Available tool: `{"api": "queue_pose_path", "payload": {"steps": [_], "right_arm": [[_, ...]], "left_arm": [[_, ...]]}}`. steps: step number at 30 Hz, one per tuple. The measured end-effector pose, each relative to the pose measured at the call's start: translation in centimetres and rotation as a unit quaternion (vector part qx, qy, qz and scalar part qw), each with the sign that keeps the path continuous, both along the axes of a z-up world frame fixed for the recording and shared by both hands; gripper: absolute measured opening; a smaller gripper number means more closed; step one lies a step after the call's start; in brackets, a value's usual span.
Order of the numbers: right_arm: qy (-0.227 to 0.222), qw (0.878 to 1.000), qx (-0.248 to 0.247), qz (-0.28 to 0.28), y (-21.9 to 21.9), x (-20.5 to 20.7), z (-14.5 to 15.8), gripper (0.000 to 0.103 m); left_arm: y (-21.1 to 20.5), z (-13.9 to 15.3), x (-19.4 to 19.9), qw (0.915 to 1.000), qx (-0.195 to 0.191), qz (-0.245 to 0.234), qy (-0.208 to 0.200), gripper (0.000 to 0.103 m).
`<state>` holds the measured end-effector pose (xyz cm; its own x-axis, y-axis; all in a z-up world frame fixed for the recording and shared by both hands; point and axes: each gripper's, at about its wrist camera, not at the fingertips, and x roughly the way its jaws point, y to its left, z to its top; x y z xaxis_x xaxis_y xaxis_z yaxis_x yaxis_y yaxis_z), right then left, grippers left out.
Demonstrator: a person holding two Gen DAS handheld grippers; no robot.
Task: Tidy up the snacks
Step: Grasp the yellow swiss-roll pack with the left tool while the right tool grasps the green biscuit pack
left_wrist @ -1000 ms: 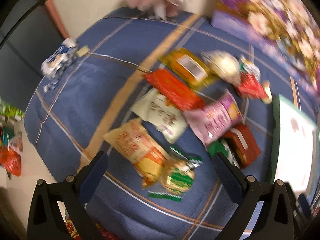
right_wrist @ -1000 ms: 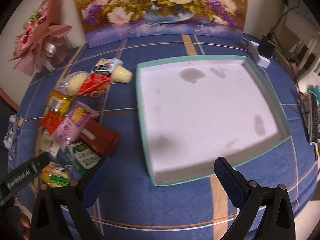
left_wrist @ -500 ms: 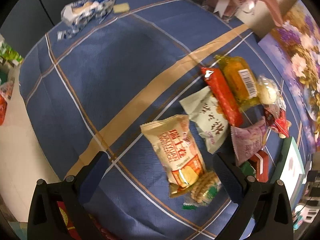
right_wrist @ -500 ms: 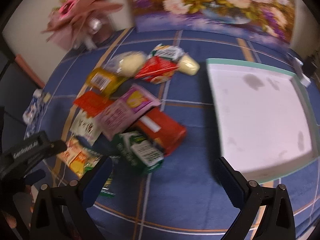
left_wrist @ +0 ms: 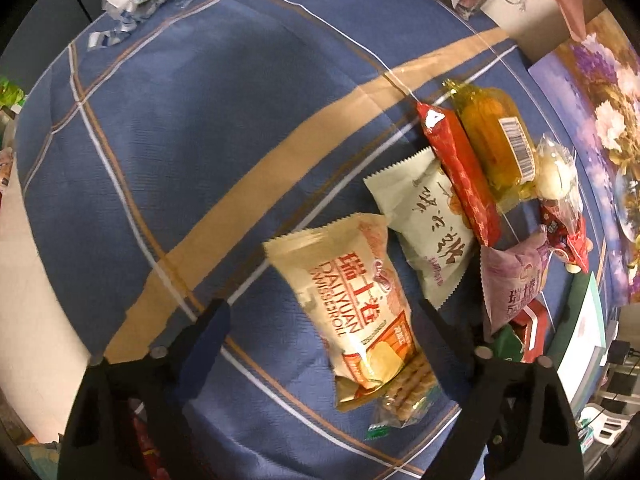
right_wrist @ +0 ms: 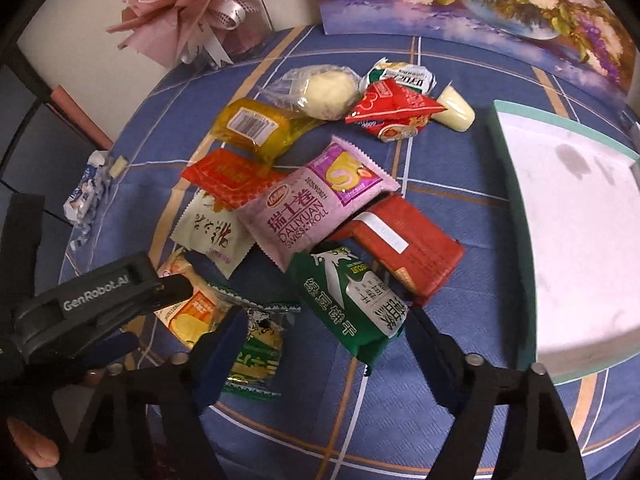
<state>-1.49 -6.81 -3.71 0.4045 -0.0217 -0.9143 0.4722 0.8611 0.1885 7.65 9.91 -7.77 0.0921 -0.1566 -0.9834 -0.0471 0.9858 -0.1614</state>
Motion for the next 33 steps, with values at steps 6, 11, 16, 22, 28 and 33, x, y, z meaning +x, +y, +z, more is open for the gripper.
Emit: {"api": "queue_pose_path", "payload": {"steps": [6,11,16,22,28,33], "right_arm": [[0.023,0.999,-0.031,0.000,-0.1,0.8,-0.8,0.063],[0.038,0.998,-0.044,0.006,-0.1,1.3,-1.5,0.060],[0.053,0.998,-0.037,0.005,-0.6,2.0,-3.1,0.054],[0.056,0.998,-0.025,0.000,-1.3,2.3,-4.2,0.053],[0.053,0.998,-0.025,-0.007,-1.7,2.5,-4.5,0.045],[0.056,0.998,-0.026,-0.009,-2.1,1.9,-3.9,0.039]], "left_arm": [[-1.3,-1.1,1.4,0.9998,-0.013,-0.008,0.009,0.074],[-3.1,-1.7,2.2,0.9996,0.007,-0.029,-0.002,0.069],[-5.3,-2.0,2.6,0.9971,0.048,-0.057,-0.013,0.069],[-7.8,-2.2,2.6,0.9945,0.074,-0.071,-0.023,0.064],[-7.8,-1.0,2.1,0.9944,0.071,-0.073,-0.029,0.051],[-6.8,0.1,2.3,0.9956,0.058,-0.068,-0.027,0.045]]}}
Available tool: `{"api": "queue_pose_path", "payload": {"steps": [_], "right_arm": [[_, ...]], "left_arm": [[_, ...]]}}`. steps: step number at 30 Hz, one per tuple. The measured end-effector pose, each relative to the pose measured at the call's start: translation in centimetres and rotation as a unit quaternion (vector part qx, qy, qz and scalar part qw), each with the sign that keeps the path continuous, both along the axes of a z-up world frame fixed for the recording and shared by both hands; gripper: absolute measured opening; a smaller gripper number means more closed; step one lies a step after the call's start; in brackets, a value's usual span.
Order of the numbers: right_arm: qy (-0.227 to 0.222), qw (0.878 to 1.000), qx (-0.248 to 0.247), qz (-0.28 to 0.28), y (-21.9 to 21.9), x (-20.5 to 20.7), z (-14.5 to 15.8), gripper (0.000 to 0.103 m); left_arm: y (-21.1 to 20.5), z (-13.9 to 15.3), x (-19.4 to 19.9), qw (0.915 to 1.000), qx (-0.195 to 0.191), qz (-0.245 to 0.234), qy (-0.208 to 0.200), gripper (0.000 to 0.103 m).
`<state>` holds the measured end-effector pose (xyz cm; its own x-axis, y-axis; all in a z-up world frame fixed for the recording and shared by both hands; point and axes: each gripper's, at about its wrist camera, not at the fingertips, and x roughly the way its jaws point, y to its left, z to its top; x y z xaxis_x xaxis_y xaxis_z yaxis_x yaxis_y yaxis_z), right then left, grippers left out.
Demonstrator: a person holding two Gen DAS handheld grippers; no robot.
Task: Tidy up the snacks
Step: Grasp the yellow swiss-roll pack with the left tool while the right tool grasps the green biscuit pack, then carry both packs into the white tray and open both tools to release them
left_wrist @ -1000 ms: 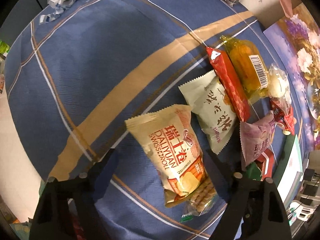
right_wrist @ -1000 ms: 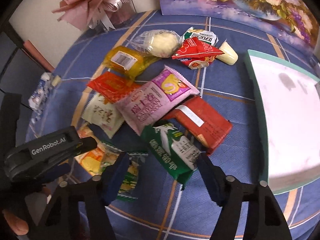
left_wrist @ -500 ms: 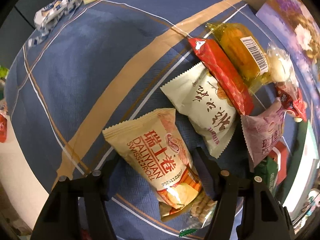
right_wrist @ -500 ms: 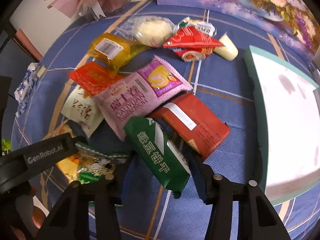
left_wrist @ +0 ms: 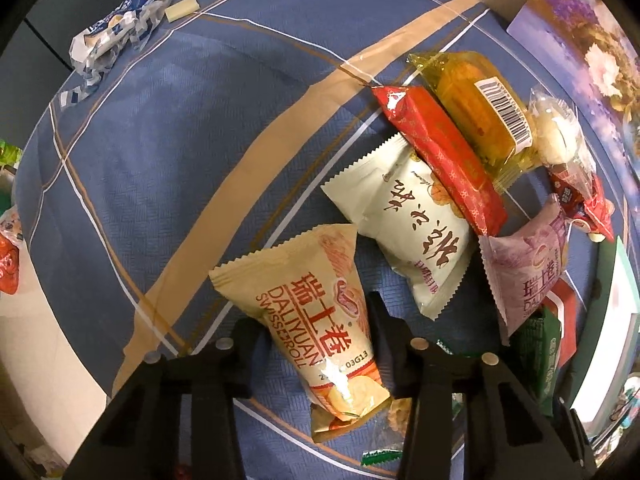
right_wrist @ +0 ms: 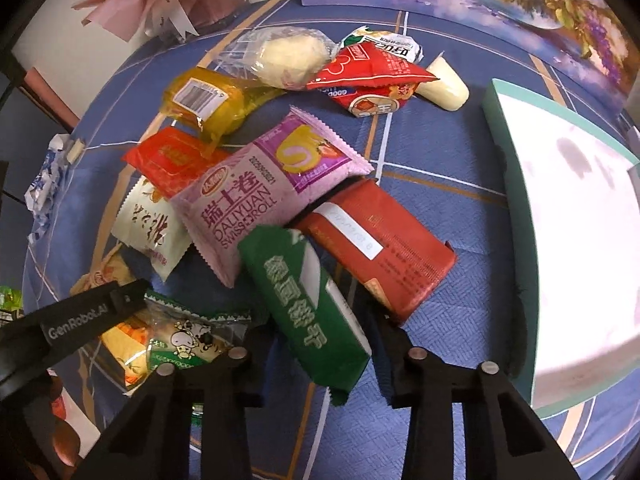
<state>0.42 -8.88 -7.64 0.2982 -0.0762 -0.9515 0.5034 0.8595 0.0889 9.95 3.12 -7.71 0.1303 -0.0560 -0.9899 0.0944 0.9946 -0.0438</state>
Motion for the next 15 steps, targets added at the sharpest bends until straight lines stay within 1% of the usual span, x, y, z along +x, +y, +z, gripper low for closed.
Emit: {"api": "queue_pose_path", "payload": {"steps": [2,6,8,11,15], "right_arm": [[-0.007,1.000,0.005,-0.001,-0.1,-0.2,0.2,0.034],[-0.015,1.000,0.013,0.000,0.6,-0.7,1.4,0.030],[-0.021,1.000,0.014,0.003,0.7,-1.1,2.2,0.026],[-0.028,1.000,0.007,0.004,0.9,-1.4,3.1,0.025],[-0.041,0.999,0.017,-0.005,0.9,-1.8,4.5,0.025]], "left_arm": [[0.8,0.5,-0.2,1.0000,-0.006,0.002,0.003,0.043],[1.8,1.1,-0.5,0.9999,-0.012,0.004,0.005,0.042],[2.5,1.2,-0.5,0.9999,-0.015,0.006,0.001,0.041],[2.9,2.2,-0.4,0.9997,-0.022,0.007,-0.010,0.040],[3.7,4.1,-0.3,0.9987,-0.040,0.013,-0.029,0.040]]}}
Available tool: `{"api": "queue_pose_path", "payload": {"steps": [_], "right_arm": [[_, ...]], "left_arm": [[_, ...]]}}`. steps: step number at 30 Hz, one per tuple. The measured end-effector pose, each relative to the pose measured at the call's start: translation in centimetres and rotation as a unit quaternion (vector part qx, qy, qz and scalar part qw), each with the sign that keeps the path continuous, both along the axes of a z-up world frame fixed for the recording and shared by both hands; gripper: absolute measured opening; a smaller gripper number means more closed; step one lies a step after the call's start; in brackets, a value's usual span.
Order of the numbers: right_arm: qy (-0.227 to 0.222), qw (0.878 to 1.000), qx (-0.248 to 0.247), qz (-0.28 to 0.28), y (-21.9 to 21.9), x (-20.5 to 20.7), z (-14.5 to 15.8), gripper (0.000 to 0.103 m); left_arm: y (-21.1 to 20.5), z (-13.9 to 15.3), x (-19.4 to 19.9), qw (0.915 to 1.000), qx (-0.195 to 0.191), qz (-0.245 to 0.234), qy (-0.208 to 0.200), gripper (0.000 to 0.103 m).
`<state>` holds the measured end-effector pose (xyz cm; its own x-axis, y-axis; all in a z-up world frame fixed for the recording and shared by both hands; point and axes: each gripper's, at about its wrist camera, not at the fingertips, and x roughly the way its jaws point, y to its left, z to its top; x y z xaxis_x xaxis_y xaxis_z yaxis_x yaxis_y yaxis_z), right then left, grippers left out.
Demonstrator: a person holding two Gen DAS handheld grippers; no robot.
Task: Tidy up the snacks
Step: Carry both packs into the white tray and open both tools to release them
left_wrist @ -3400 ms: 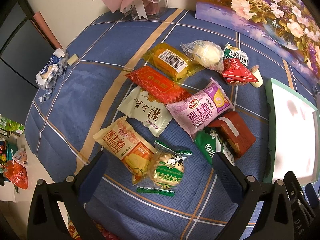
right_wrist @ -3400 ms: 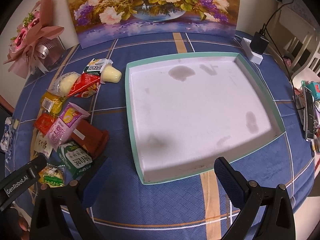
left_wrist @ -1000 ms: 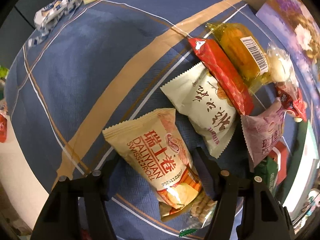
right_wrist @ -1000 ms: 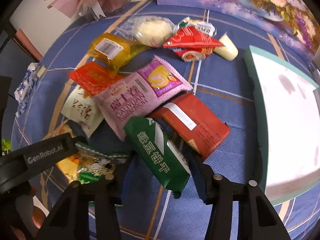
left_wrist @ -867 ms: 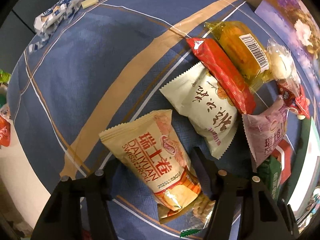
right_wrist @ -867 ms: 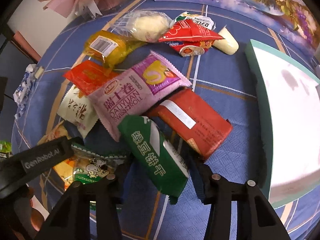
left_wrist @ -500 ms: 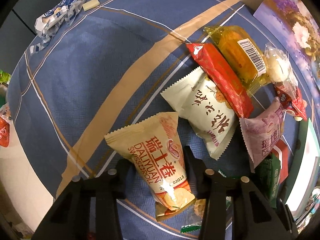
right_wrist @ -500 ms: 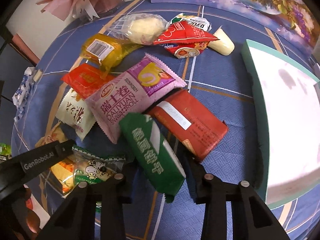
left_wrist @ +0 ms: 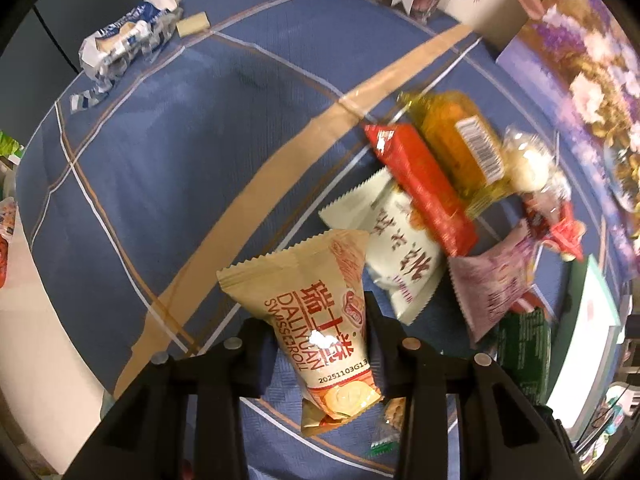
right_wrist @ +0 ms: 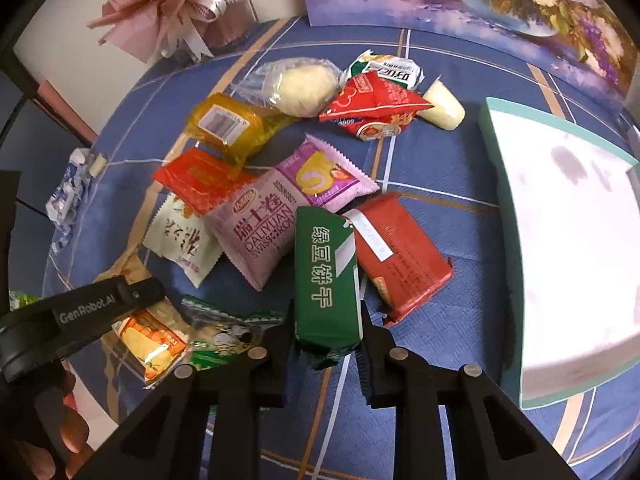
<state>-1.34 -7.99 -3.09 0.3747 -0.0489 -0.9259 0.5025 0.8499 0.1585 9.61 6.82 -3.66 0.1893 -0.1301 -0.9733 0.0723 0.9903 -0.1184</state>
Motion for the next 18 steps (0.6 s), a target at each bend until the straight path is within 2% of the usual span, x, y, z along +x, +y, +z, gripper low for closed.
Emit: {"api": "queue_pose_path", "payload": {"steps": [9,14,18], "right_arm": [[-0.051,0.998,0.005,-0.021,-1.5,-1.3,3.0,0.025],[-0.054,0.998,0.007,-0.044,-2.8,-2.1,3.6,0.025],[-0.054,0.995,-0.012,-0.088,-5.1,-3.4,4.1,0.025]], "left_arm": [[0.8,3.8,-0.8,0.9986,-0.020,0.005,-0.048,0.040],[-1.3,4.8,-2.0,0.9976,-0.034,-0.024,-0.055,0.040],[-4.9,5.9,-3.6,0.9939,-0.046,-0.072,-0.070,0.040]]}}
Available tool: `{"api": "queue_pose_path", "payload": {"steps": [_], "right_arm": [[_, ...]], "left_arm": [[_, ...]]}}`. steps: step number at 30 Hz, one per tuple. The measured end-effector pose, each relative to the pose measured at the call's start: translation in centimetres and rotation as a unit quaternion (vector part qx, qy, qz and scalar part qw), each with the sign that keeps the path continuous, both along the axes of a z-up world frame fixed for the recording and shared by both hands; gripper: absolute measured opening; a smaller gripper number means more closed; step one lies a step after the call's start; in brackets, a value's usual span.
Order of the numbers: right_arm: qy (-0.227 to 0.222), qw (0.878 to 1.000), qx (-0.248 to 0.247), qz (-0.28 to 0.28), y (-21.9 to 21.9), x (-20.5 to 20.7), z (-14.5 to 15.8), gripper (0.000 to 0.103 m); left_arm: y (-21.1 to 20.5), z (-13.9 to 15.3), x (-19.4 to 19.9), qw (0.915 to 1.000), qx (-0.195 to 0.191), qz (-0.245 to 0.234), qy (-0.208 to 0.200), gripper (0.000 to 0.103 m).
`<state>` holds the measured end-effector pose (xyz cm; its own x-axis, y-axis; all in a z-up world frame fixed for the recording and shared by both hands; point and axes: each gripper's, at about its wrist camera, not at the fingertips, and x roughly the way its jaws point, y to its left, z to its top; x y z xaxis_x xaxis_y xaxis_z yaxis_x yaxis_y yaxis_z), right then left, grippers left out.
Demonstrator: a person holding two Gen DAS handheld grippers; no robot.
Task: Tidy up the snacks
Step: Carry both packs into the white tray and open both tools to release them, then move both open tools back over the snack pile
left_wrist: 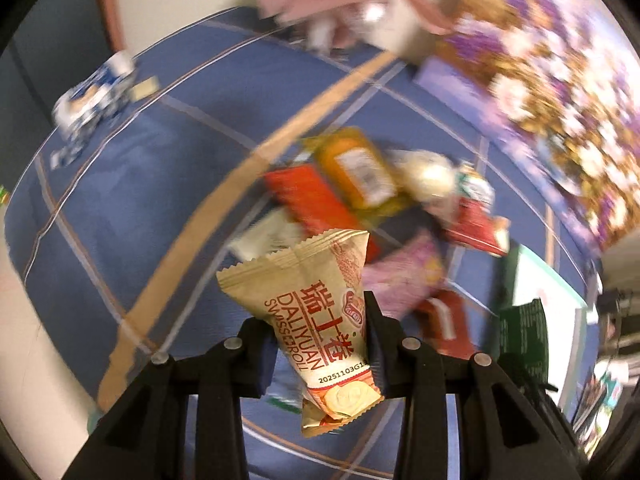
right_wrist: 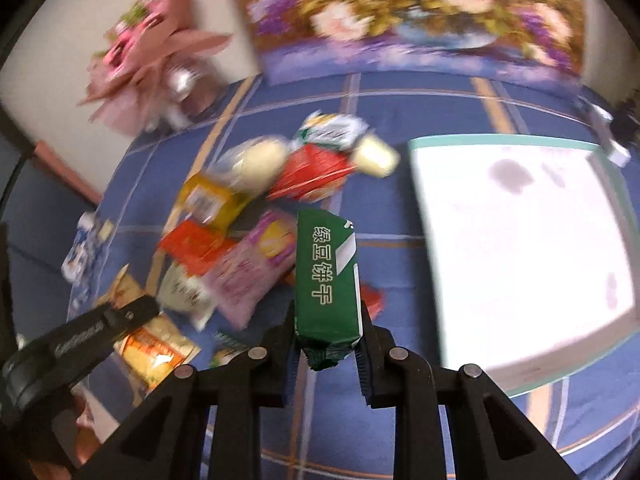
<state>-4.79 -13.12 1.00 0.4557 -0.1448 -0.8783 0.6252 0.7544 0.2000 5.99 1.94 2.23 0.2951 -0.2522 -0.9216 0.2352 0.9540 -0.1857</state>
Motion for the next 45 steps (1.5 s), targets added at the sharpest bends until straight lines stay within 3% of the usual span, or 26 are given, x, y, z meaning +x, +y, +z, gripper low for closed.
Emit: {"api": "queue_pose_path", "payload": {"steps": [6,12,23,32,36,40,43,45], "right_arm": [[0.010,0.997,-0.010,-0.076,-5.0,-3.2,0.1,0.026],[0.000,0.989,0.013,-0.144,-9.7,-6.4,-0.6,0.026],[-0.005,0.977,0.017,-0.211,-16.2,-8.8,-2.1,0.026],[0.003,0.975,0.014,-0.224,-18.7,-8.6,-3.1,0.026],[0.007,0.975,0.015,-0.221,-18.9,-8.7,-3.1,0.026],[0.009,0.976,0.019,-0.218,-18.8,-8.8,-2.8,0.027],[0.014,0.977,0.019,-0.213,-18.6,-8.9,-2.6,0.027],[0.021,0.977,0.012,-0.212,-18.5,-9.2,-2.4,0.027]], "left_arm": [[-6.0,1.4,-2.7,0.9961,-0.013,-0.086,-0.014,0.040],[-12.7,2.0,-4.4,0.9851,-0.010,-0.166,-0.041,0.040],[-23.0,-1.1,-5.8,0.9620,-0.004,-0.268,-0.051,0.040],[-27.5,-2.5,-5.2,0.9558,0.011,-0.289,-0.051,0.040],[-27.7,-2.4,-5.0,0.9572,0.013,-0.285,-0.046,0.043],[-26.6,-2.0,-4.6,0.9621,0.003,-0.271,-0.033,0.060],[-25.2,-1.2,-4.6,0.9646,-0.003,-0.262,-0.034,0.063],[-24.0,-0.7,-4.6,0.9664,-0.008,-0.254,-0.039,0.074]]}}
